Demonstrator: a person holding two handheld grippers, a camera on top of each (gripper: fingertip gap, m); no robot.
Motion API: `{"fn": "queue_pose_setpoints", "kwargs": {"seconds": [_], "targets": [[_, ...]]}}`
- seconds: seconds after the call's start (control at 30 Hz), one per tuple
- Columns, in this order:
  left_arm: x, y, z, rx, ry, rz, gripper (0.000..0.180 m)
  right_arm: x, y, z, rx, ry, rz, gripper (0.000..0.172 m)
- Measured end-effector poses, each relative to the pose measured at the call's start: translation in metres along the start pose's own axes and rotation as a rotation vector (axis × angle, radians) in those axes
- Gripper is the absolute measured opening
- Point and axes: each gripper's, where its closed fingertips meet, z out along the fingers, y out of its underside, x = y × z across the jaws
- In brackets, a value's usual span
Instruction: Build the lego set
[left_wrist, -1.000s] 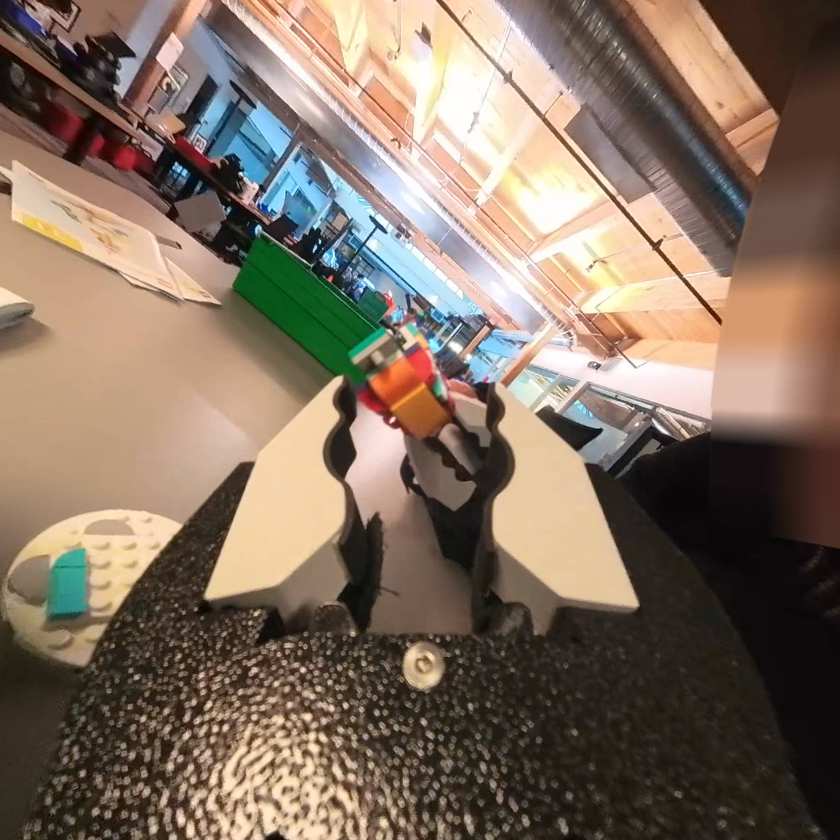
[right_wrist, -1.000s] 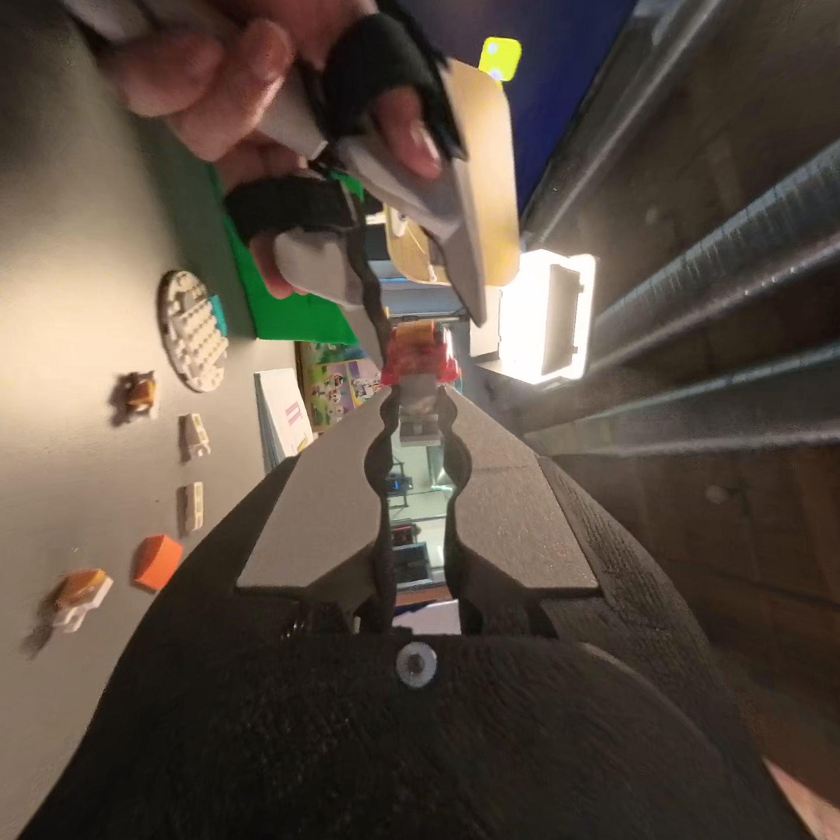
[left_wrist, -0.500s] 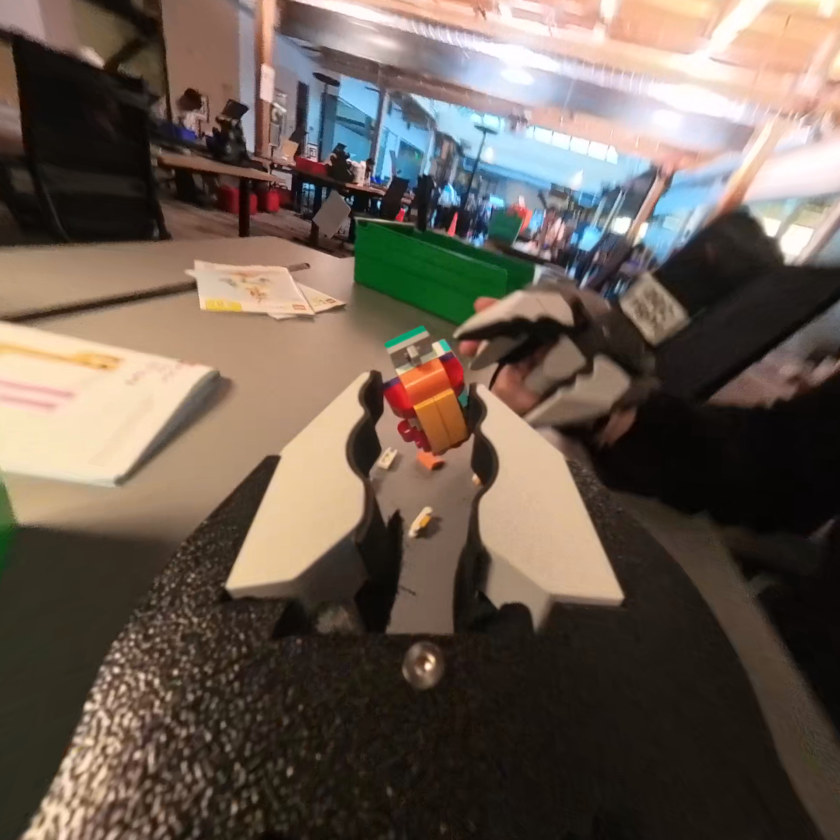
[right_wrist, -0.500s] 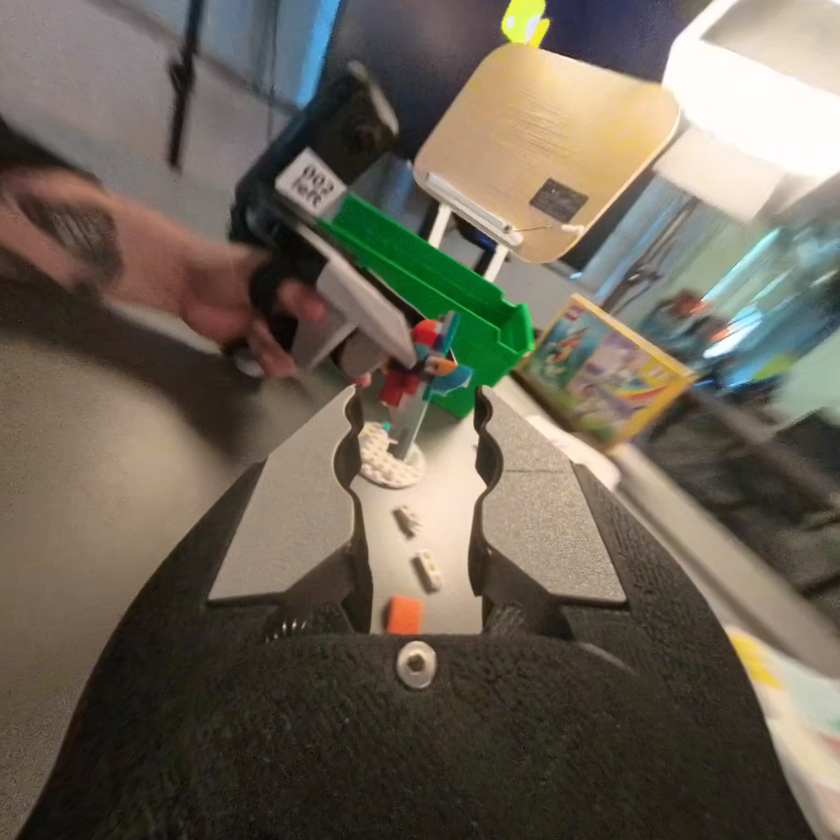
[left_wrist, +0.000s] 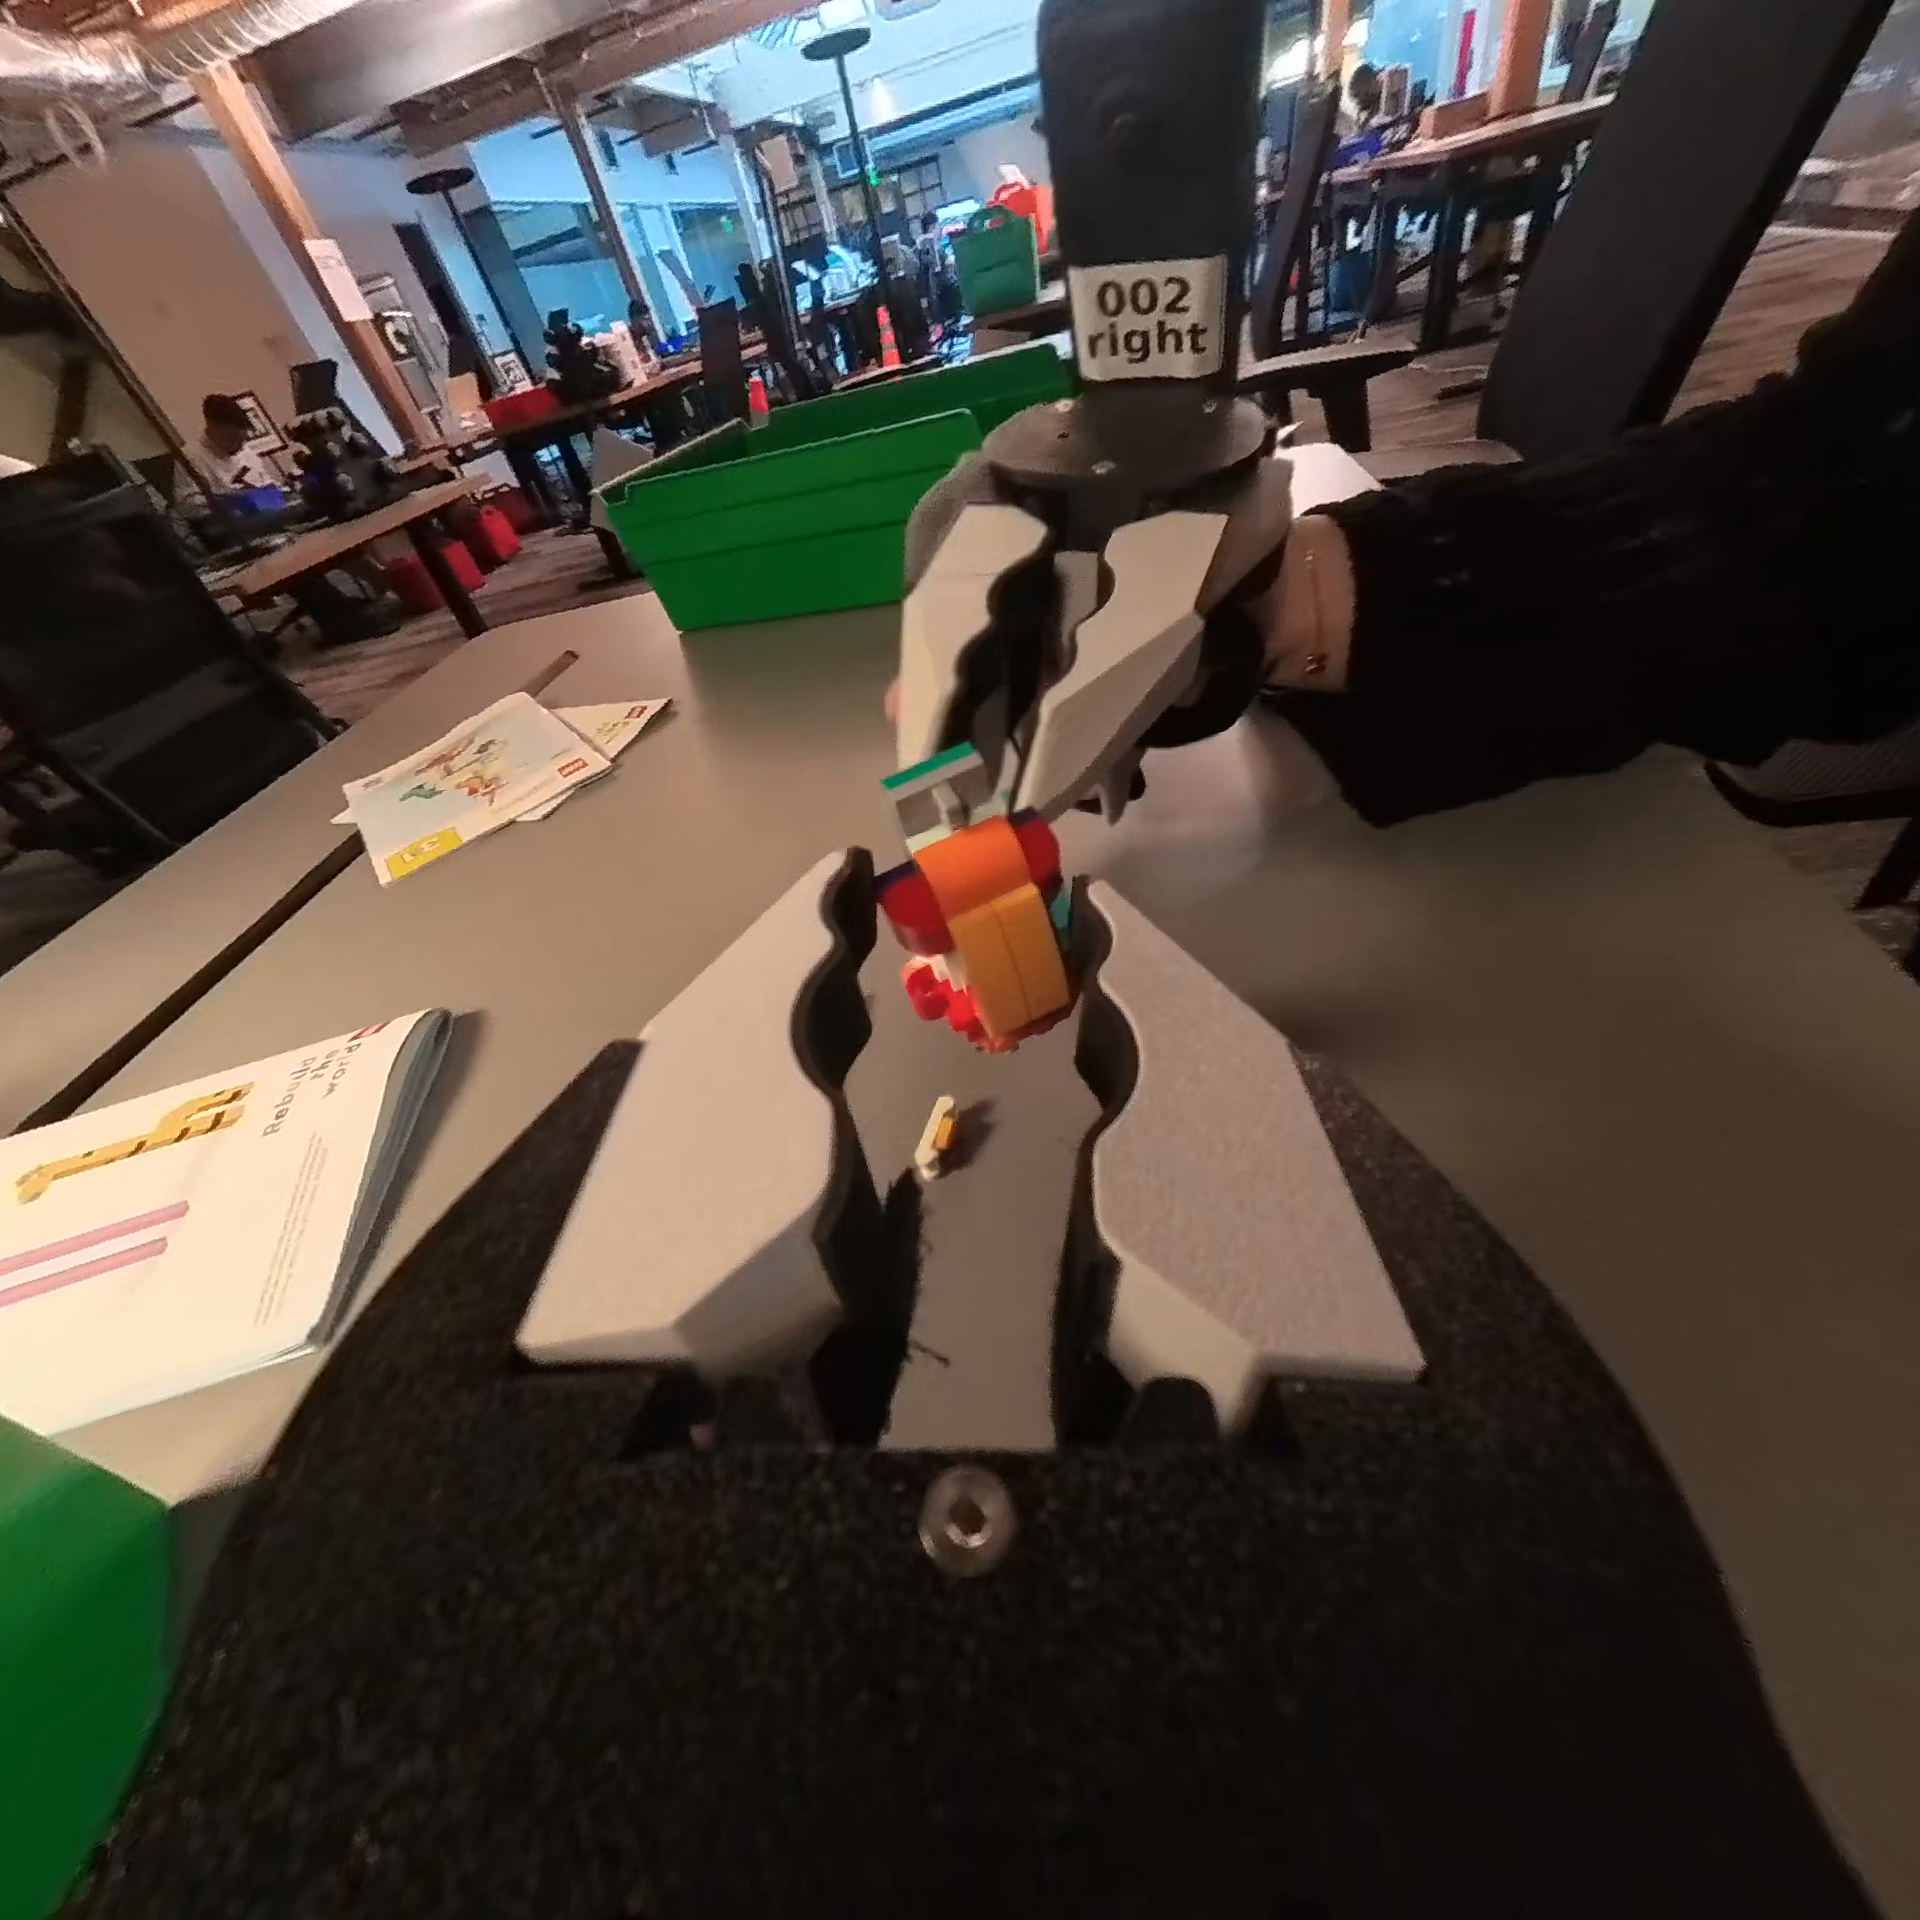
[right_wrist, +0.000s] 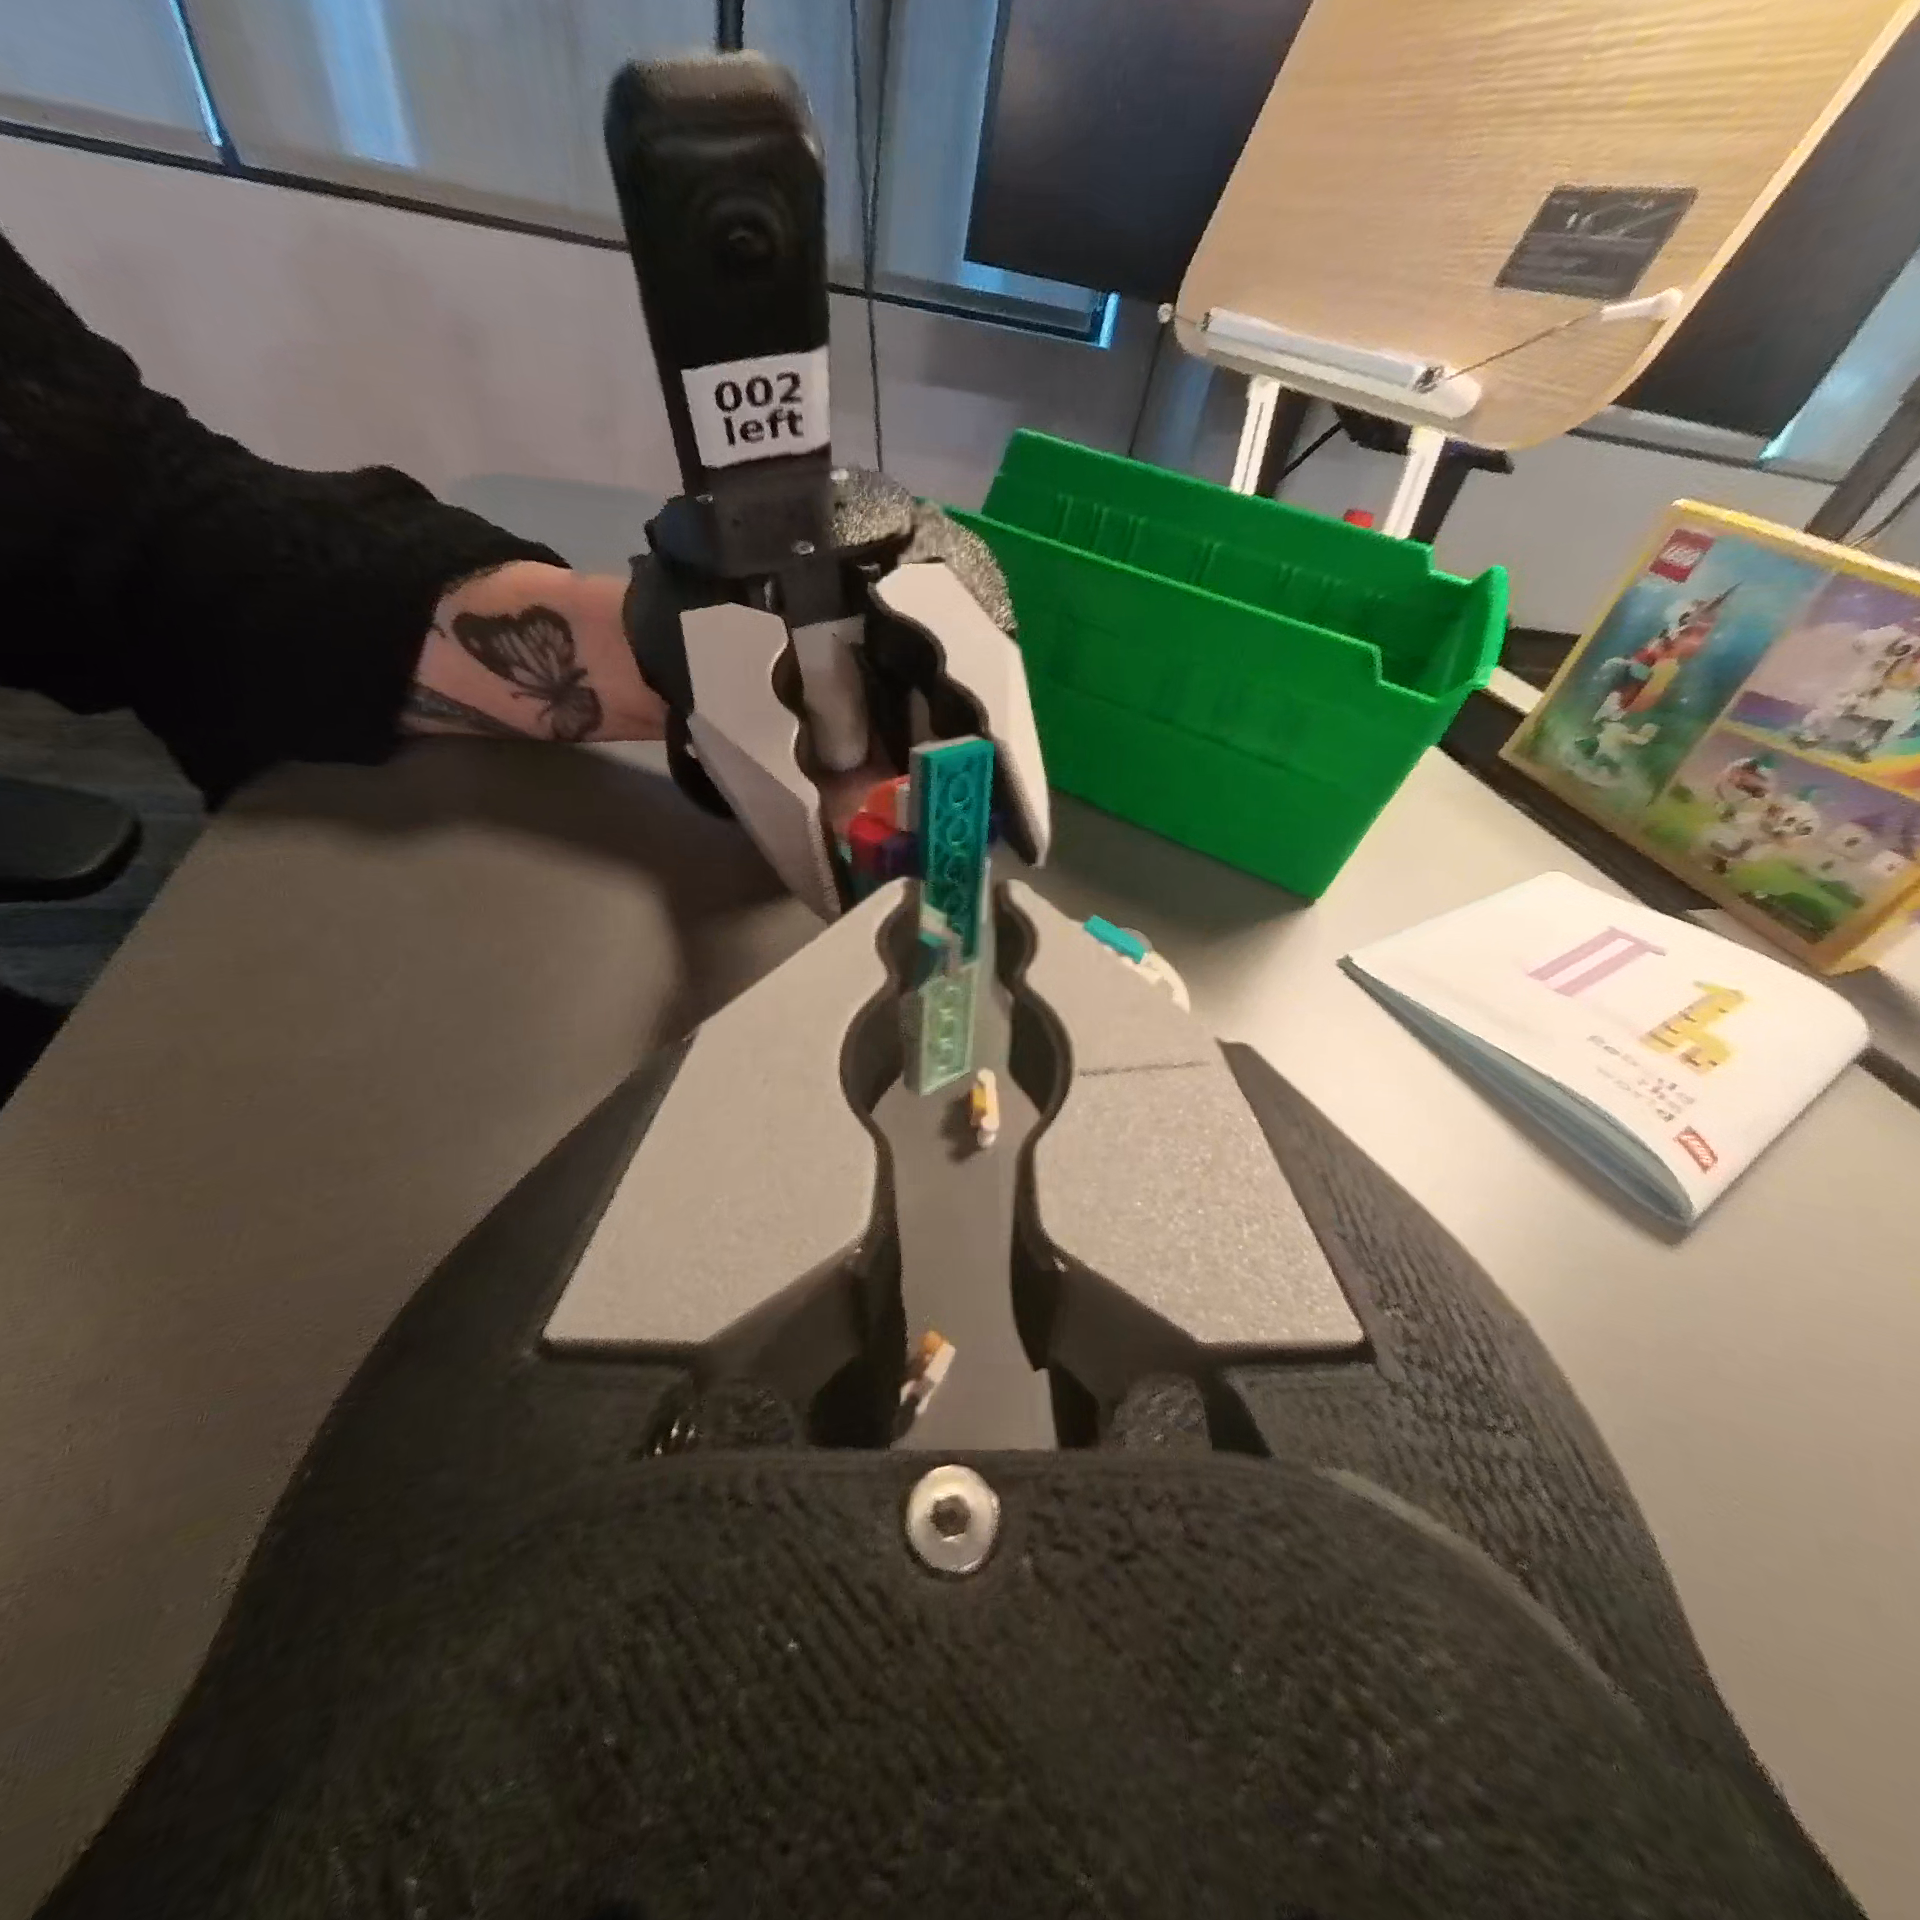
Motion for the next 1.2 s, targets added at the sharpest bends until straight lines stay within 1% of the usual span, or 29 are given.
{"fn": "queue_pose_setpoints", "kwargs": {"seconds": [0.03,0.07,0.17,0.2,0.27,0.37,0.4,0.43,0.5,0.6,0.67,0.7,0.73,0.77,0.8,0.83,0.87,0.9,0.97,1.0,1.03,1.07,1.1,1.13,1.2], "targets": [[0.000,-0.001,-0.001,0.007,0.002,-0.002,0.034,0.000,-0.001,0.000,0.003,-0.002,0.008,0.023],[0.000,-0.002,-0.002,0.009,0.002,0.003,0.034,-0.003,0.000,0.001,-0.005,-0.024,0.017,0.028],[0.003,-0.005,-0.003,0.026,0.015,0.019,0.034,-0.013,0.008,0.003,-0.052,-0.082,-0.006,0.028],[0.003,-0.005,-0.003,0.027,0.017,0.022,0.034,-0.017,0.009,0.004,-0.055,-0.097,-0.017,0.023],[0.003,-0.005,-0.004,0.027,0.018,0.027,0.034,-0.015,0.005,0.005,-0.033,-0.072,-0.052,0.015],[-0.005,-0.004,-0.002,0.012,-0.043,0.036,0.033,-0.006,0.003,0.005,-0.026,-0.005,-0.107,0.012],[-0.010,-0.003,-0.002,0.001,-0.083,0.044,0.033,-0.002,0.003,0.006,-0.028,0.034,-0.143,0.012],[-0.016,-0.002,-0.002,-0.008,-0.125,0.049,0.033,0.002,0.001,0.006,-0.028,0.078,-0.186,0.008],[-0.021,0.001,-0.002,-0.032,-0.167,0.057,0.033,0.007,0.003,0.008,-0.061,0.145,-0.279,0.008],[-0.030,0.008,0.000,-0.078,-0.245,0.067,0.033,0.016,0.009,0.010,-0.145,0.260,-0.465,0.008],[-0.034,0.011,0.001,-0.093,-0.288,0.089,0.033,0.019,0.011,0.011,-0.177,0.299,-0.517,0.007],[-0.035,0.010,0.000,-0.099,-0.314,0.142,0.035,0.020,0.011,0.011,-0.184,0.300,-0.518,0.007],[-0.037,0.009,-0.001,-0.120,-0.361,0.237,0.044,0.020,0.012,0.011,-0.191,0.293,-0.504,0.007],[-0.040,0.011,-0.003,-0.167,-0.405,0.367,0.055,0.020,0.014,0.010,-0.195,0.285,-0.486,0.007],[-0.039,0.014,-0.003,-0.221,-0.418,0.510,0.063,0.019,0.015,0.010,-0.196,0.268,-0.468,0.007],[-0.035,0.018,-0.001,-0.273,-0.413,0.647,0.076,0.017,0.016,0.010,-0.194,0.248,-0.447,0.006],[-0.033,0.022,0.000,-0.318,-0.409,0.758,0.082,0.014,0.016,0.010,-0.187,0.222,-0.421,0.007],[-0.029,0.026,0.003,-0.352,-0.395,0.837,0.085,0.010,0.016,0.010,-0.182,0.193,-0.401,0.007],[-0.022,0.028,0.007,-0.365,-0.375,0.919,0.085,0.004,0.017,0.011,-0.188,0.149,-0.389,0.007],[-0.019,0.025,0.009,-0.353,-0.367,0.945,0.079,0.001,0.017,0.011,-0.193,0.132,-0.387,0.006],[-0.015,0.024,0.010,-0.343,-0.352,0.973,0.070,-0.002,0.018,0.012,-0.198,0.113,-0.381,0.006],[-0.012,0.023,0.010,-0.340,-0.341,1.005,0.055,-0.005,0.019,0.012,-0.201,0.094,-0.376,0.007],[-0.010,0.024,0.010,-0.343,-0.330,1.036,0.049,-0.007,0.021,0.012,-0.210,0.079,-0.373,0.007],[-0.008,0.025,0.010,-0.354,-0.305,1.043,0.048,-0.007,0.023,0.012,-0.218,0.072,-0.372,0.007],[-0.007,0.028,0.010,-0.368,-0.275,1.006,0.048,-0.008,0.024,0.013,-0.213,0.066,-0.354,0.007]]}}
